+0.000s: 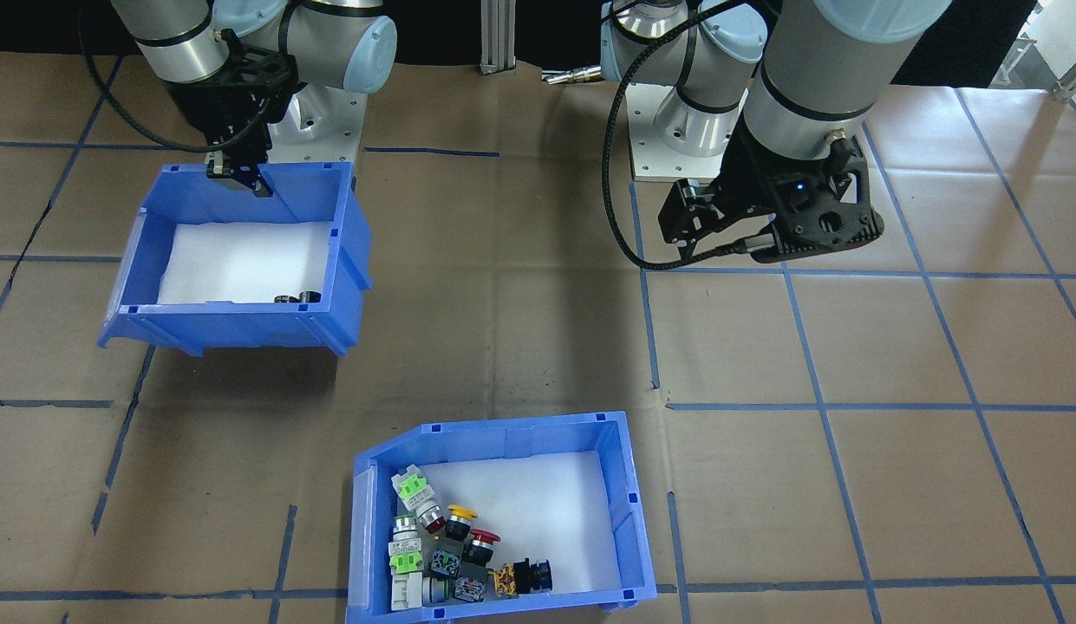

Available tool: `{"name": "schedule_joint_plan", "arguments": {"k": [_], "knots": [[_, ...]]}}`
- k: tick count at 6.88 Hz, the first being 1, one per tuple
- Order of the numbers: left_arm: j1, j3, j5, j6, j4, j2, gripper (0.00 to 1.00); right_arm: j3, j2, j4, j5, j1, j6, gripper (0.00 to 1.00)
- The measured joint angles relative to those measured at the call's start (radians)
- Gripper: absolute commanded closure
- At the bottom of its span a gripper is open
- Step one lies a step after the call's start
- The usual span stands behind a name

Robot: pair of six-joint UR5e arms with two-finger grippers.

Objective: Place button box in front

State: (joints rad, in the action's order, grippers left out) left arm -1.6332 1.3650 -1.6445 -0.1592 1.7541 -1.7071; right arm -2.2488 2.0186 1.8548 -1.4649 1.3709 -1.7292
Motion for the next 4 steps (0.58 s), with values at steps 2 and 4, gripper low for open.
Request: {"name": "schedule_joint_plan", "arguments": {"k": [2,4], "knots": [[0.007,0.182,0.041,0.166,-0.134,0.134,0.00,-0.015,-0.001,0.009,-0.017,0.107,0.100,0.98],[0.055,0.262,0.048,0.305,-0.190,0.204,0.00,-0.039,-0.016,0.057,-0.037,0.200,0.206,0.98]]}}
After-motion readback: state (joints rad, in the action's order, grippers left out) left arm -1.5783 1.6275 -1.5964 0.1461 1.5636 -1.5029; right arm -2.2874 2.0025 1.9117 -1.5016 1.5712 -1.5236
